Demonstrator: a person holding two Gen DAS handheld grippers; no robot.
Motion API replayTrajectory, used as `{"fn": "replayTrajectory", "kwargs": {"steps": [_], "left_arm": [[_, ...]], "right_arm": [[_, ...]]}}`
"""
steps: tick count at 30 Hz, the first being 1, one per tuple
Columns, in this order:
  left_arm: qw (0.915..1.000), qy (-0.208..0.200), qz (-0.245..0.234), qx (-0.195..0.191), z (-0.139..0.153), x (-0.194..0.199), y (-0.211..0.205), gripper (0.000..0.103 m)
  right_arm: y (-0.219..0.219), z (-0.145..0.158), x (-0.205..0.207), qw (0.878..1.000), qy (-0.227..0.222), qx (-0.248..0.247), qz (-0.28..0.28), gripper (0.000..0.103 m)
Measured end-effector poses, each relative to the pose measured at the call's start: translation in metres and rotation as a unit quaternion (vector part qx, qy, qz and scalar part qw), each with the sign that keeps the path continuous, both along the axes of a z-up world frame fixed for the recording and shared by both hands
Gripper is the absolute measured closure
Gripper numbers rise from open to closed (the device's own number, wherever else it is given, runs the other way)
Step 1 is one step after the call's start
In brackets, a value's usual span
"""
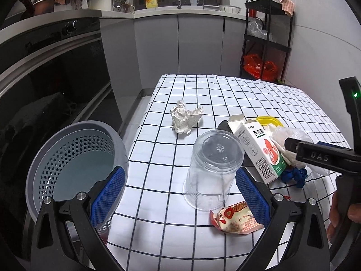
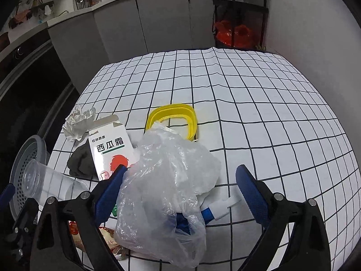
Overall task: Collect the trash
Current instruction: 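Grasp the crumpled clear plastic bag with the right tool while the left tool approaches the clear cup, then grasp the clear plastic cup with the left tool while the right tool holds the bag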
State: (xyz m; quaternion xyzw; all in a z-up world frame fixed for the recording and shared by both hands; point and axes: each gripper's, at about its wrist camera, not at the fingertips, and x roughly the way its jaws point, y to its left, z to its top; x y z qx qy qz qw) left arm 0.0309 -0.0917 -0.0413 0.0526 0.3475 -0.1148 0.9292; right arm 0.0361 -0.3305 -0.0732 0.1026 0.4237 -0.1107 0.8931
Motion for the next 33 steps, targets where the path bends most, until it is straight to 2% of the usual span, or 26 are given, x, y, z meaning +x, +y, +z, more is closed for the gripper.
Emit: {"fn": "replayTrajectory", "kwargs": {"steps": [2,4,5,8,11,20,24,33], "left_arm": [[1.0,-0.002,-0.002,-0.003,0.001,-0.001,-0.001,0.006],[1.0,-0.005,-0.003,-0.003,0.003,-0.002,-0.001,0.006],[1.0,-0.007,-0.004,-0.004,0.003,-0.003,-0.001,0.006],[0.9999,-0.01,-0.006,-0.005,0.004,-0.006,-0.002,0.006],[0.9999,-0.013,-0.007,-0.005,0.004,-0.008,-0.002,0.006],[0.9998,-0.014,-0.016,-0.004,0.002,-0.012,-0.006,0.006],[0.9997,-0.011,-0.02,-0.001,0.0,-0.011,-0.014,0.006],[0.9998,0.019,0.005,-0.007,-0.022,0.018,-0.028,0.006]], "right_arm": [[0.0,-0.002,0.001,1.0,0.009,0.0,0.006,0.046],[0.0,-0.006,0.002,1.0,0.022,0.011,0.014,0.057],[0.0,-0.008,0.002,0.999,0.023,0.018,0.018,0.067],[0.001,-0.005,-0.002,0.999,0.017,0.026,0.025,0.083],[0.002,0.007,-0.011,0.999,-0.005,0.038,0.031,0.088],[-0.017,0.05,-0.046,0.994,-0.08,0.073,0.009,0.089],[-0.025,0.056,-0.051,0.993,-0.089,0.083,0.002,0.089],[-0.028,0.06,-0.053,0.99,-0.097,0.102,0.008,0.089]]}}
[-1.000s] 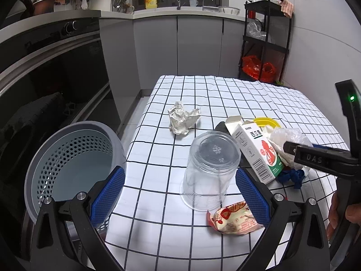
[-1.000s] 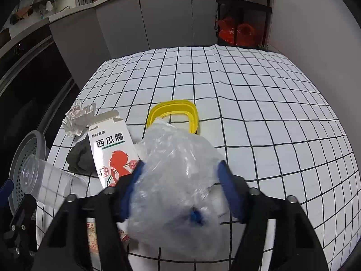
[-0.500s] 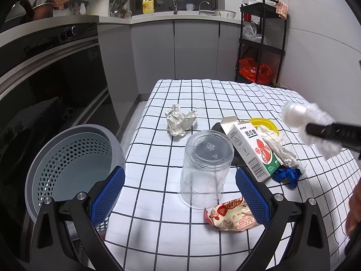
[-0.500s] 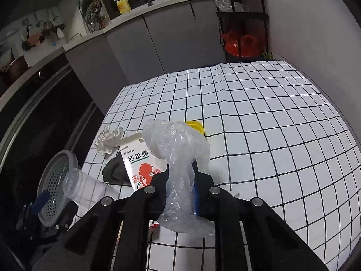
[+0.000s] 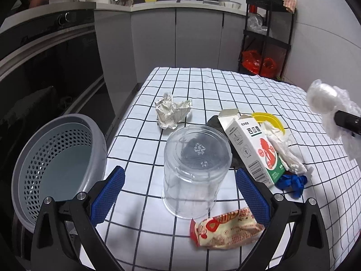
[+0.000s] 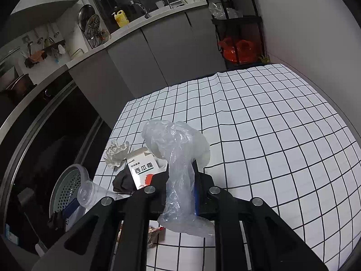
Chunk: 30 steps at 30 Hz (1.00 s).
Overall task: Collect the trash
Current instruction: 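Grasp the clear plastic cup with the left tool while the right tool holds the bag, then carry the cup over the grey basket and open the left tool while the right tool carries the bag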
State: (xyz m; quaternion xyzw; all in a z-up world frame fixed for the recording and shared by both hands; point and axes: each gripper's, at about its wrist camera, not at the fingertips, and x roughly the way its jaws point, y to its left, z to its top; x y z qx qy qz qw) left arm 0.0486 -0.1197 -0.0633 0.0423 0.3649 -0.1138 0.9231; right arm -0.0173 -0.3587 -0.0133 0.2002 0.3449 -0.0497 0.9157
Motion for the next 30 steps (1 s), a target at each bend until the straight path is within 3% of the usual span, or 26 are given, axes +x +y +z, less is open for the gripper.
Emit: {"fn": "replayTrajectory", "kwargs": {"steps": [6,9,11,21,30], "left_arm": [[1.0,-0.003,-0.001,0.008,-0.005,0.005,-0.005,0.009],[0.9999,0.003,-0.012,0.009,-0.006,0.005,-0.008,0.038],[0.9998,0.01,-0.016,0.005,-0.007,0.006,-0.007,0.048],[0.9997,-0.019,-0.012,-0.006,0.024,-0.009,0.02,0.053],[0.9966,-0.062,0.055,0.006,0.079,-0.011,0.106,0.053]], "right_arm": [[0.004,-0.001,0.003,1.0,0.006,0.001,0.008,0.089],[0.008,-0.003,0.006,1.0,0.009,0.003,0.012,0.089],[0.011,-0.002,0.007,1.0,0.008,0.001,0.014,0.089],[0.037,0.009,0.011,0.999,-0.004,-0.01,0.038,0.089],[0.097,0.023,0.034,0.996,-0.025,-0.006,0.09,0.089]]}}
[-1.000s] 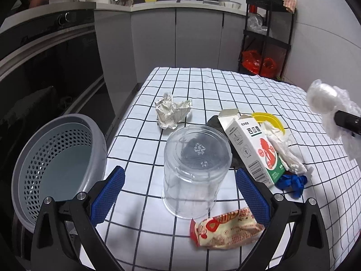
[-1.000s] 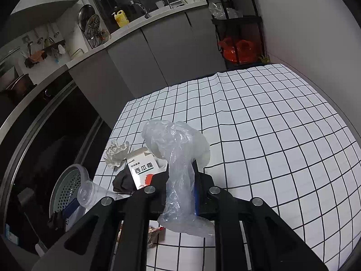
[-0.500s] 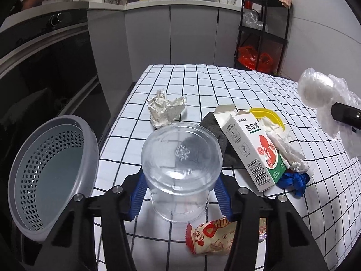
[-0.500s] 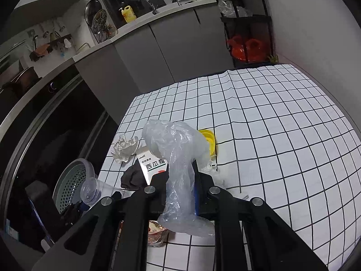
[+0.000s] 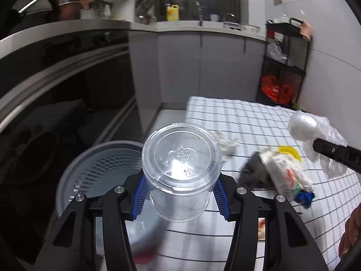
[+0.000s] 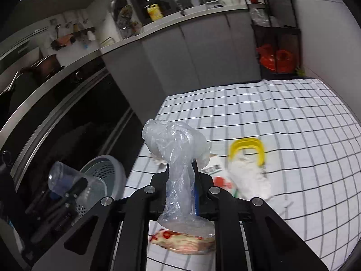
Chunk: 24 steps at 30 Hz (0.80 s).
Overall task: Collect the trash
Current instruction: 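Carry the cup over the grey basket and open the left tool while the right tool carries the bag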
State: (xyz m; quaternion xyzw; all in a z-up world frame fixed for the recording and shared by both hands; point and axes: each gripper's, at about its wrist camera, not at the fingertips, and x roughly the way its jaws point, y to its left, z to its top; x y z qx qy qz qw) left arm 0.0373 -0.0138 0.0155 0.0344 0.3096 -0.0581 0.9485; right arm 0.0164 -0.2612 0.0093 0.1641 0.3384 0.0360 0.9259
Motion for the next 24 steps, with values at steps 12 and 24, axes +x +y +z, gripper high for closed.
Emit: {"fn": "replayTrajectory", "kwargs": {"steps": [12,24], "left_arm": [[0.9918,0.01,0.122,0.034,0.002,0.018,0.116,0.053],[0.9895,0.073,0.122,0.028,-0.026,0.038,0.156,0.051]], "right_arm": [[0.114,-0.003,0.041,0.994,0.0,0.009,0.107,0.089],[0.203,-0.038,0.075,0.983,0.056,0.0,0.175,0.087]]}}
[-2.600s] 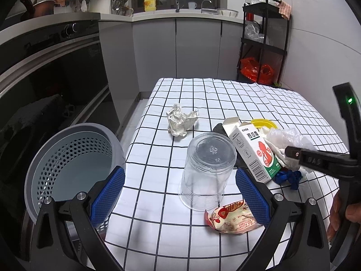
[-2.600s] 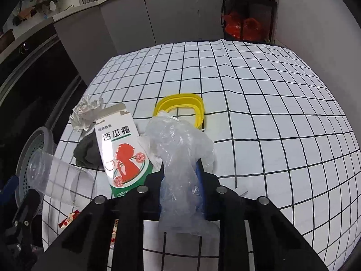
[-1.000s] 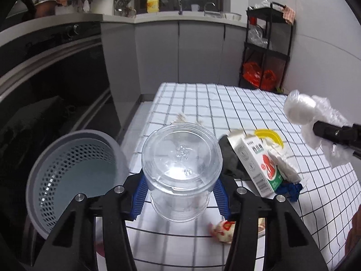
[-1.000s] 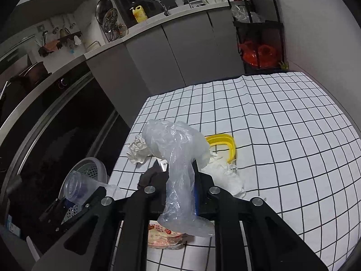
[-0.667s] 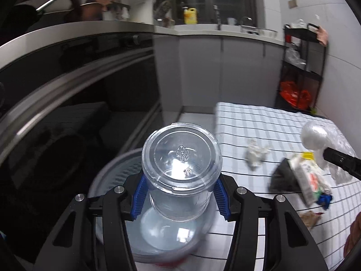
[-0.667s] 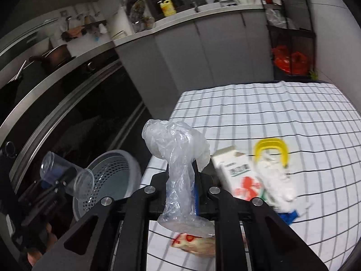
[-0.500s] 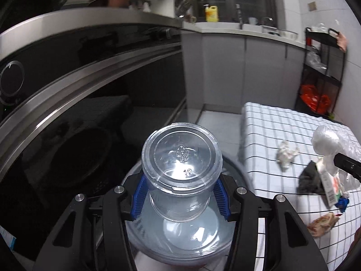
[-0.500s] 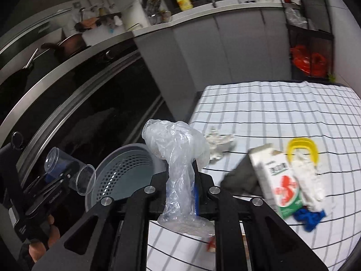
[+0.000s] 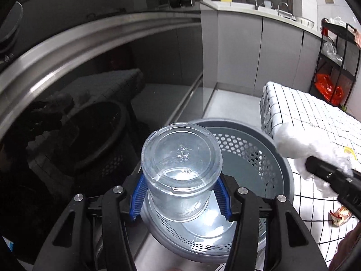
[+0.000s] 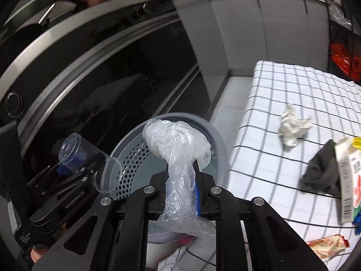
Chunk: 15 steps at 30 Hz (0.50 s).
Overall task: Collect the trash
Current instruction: 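Carry the cup over the grey basket and open the left tool while the right tool carries the bag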
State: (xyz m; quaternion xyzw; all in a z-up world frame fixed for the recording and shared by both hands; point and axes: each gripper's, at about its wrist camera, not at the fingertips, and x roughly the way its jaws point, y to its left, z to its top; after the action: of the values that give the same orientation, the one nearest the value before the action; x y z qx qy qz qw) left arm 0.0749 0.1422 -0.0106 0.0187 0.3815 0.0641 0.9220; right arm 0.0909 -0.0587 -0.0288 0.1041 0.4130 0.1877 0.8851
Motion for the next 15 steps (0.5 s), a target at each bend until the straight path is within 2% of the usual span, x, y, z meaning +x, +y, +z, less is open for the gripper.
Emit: {"fn": "replayTrajectory", "kwargs": {"steps": [5,10,12,14,15], "left_arm": [[0.9998,0.018,-0.004,-0.007,-0.008,0.006,0.0,0.049],[0.9997,0.016,-0.002,-0.017,-0.008,0.005,0.004,0.046],[0.9996,0.017,0.0,-0.02,-0.008,0.005,0.007,0.043],[0.9996,0.017,0.002,-0.023,-0.009,0.005,0.008,0.04],[0.9996,0.016,0.002,-0.024,-0.009,0.004,0.009,0.038]], "right_arm": [[0.017,-0.017,0.009,1.0,0.02,-0.003,0.017,0.087],[0.021,-0.023,0.017,1.0,0.02,-0.004,0.023,0.084],[0.018,-0.023,0.017,1.0,0.016,-0.003,0.021,0.077],[0.016,-0.02,0.017,1.0,0.008,0.0,0.017,0.057],[0.016,-0.019,0.016,1.0,0.004,0.001,0.015,0.054]]}}
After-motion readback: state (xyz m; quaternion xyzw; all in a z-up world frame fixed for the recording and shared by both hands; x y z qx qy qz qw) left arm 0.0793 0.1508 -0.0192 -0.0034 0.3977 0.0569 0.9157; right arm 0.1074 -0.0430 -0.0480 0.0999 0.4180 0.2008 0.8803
